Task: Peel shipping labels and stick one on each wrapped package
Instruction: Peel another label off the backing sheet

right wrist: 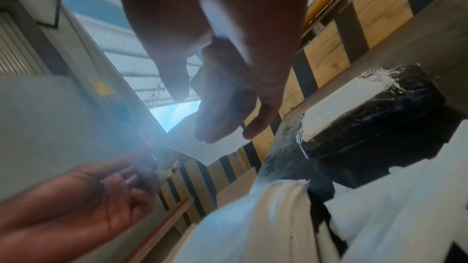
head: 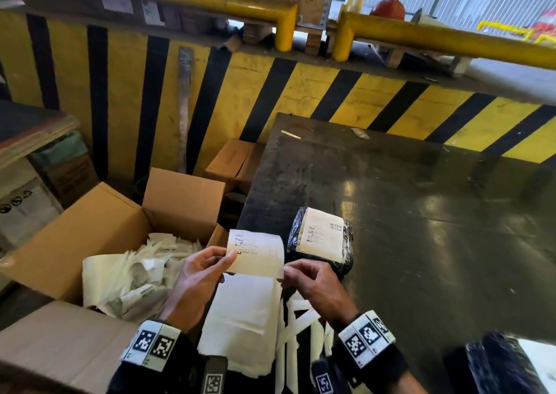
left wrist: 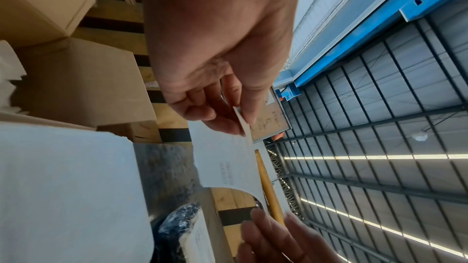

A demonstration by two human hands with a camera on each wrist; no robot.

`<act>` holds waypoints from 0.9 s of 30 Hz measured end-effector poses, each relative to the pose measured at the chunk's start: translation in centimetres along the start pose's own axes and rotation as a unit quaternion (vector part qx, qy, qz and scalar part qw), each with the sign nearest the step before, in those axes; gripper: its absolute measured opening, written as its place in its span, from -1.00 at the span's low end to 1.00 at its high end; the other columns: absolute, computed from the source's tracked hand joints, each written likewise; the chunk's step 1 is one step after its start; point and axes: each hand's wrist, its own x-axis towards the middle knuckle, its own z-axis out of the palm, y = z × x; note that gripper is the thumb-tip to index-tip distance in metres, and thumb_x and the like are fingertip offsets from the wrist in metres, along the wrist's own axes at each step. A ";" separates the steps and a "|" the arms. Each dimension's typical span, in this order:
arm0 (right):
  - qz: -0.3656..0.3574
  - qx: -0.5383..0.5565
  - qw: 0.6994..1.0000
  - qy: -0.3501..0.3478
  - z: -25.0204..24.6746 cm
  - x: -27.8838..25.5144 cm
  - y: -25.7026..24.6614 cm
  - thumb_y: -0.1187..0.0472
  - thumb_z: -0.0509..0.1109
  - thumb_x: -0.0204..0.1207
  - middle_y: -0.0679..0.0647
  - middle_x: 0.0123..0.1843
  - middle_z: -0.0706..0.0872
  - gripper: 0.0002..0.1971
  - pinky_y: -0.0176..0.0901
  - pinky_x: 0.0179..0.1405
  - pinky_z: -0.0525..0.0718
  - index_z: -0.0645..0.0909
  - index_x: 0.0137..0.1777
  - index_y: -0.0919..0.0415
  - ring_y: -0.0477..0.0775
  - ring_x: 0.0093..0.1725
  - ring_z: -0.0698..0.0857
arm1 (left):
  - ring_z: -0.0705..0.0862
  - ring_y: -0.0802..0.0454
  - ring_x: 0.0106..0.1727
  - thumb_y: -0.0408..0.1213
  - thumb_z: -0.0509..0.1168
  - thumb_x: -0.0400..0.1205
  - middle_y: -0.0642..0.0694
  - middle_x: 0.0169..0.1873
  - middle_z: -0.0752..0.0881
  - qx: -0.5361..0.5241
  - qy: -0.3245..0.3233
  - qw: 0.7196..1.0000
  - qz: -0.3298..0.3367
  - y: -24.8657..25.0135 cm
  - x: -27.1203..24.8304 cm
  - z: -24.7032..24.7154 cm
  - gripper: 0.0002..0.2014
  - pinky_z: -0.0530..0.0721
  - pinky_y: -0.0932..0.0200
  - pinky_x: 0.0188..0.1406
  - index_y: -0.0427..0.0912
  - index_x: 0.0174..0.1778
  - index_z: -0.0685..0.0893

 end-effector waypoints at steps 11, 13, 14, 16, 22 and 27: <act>0.007 0.083 0.996 -0.010 -2.0 -2.5 -1.3 0.43 0.42 0.48 0.43 -0.13 0.79 -0.85 -0.27 -0.19 0.68 0.68 -0.05 0.56 0.06 -0.26 0.76 | 0.65 0.22 -0.40 -0.28 0.33 0.62 -0.05 -0.29 0.77 0.019 -0.012 1.000 0.008 0.2 0.1 2.1 -0.82 0.61 0.41 -0.38 -0.31 0.00 0.73; 0.005 0.084 0.996 -0.017 -2.2 -2.6 -1.3 0.44 0.41 0.48 0.41 -0.15 0.79 -0.87 -0.26 -0.18 0.69 0.68 -0.08 0.56 0.06 -0.27 0.76 | 0.65 0.22 -0.39 -0.28 0.34 0.61 -0.06 -0.30 0.78 0.011 -0.014 1.000 0.011 0.3 0.1 2.4 -0.83 0.61 0.36 -0.36 -0.30 -0.02 0.75; 0.004 0.086 0.996 -0.019 -2.3 -2.6 -1.3 0.45 0.41 0.48 0.39 -0.17 0.79 -0.88 -0.25 -0.18 0.69 0.68 -0.09 0.55 0.06 -0.27 0.75 | 0.66 0.23 -0.38 -0.28 0.34 0.61 -0.05 -0.30 0.79 0.011 -0.012 1.000 0.011 0.3 0.1 2.5 -0.84 0.62 0.34 -0.34 -0.28 -0.03 0.75; 0.002 0.096 0.995 -0.020 -2.4 -2.6 -1.3 0.47 0.41 0.47 0.38 -0.18 0.79 -0.90 -0.24 -0.18 0.70 0.67 -0.09 0.56 0.07 -0.28 0.75 | 0.67 0.20 -0.36 -0.28 0.35 0.60 -0.04 -0.30 0.80 0.010 -0.008 1.000 0.009 0.4 0.1 2.7 -0.85 0.61 0.29 -0.30 -0.26 -0.05 0.76; -0.009 0.101 0.995 -0.021 -2.6 -2.8 -2.0 0.41 0.42 0.49 0.31 -0.21 0.79 -0.85 -0.21 -0.17 0.69 0.66 -0.07 0.55 0.04 -0.29 0.75 | 0.75 0.10 -0.23 -0.17 0.38 0.58 -0.08 -0.23 0.82 0.066 0.005 0.998 -0.003 0.1 0.3 3.0 -0.85 0.66 0.31 -0.28 -0.15 -0.03 0.75; -0.016 0.081 0.997 0.010 -2.4 -2.7 -2.3 0.38 0.38 0.54 0.24 -0.25 0.79 -0.92 -0.12 -0.25 0.60 0.67 -0.14 0.40 0.05 -0.31 0.72 | 0.76 -0.03 -0.09 -0.06 0.38 0.55 -0.08 -0.19 0.79 0.157 0.008 0.987 0.012 -0.3 0.4 3.9 -0.79 0.64 0.33 -0.26 -0.10 -0.03 0.71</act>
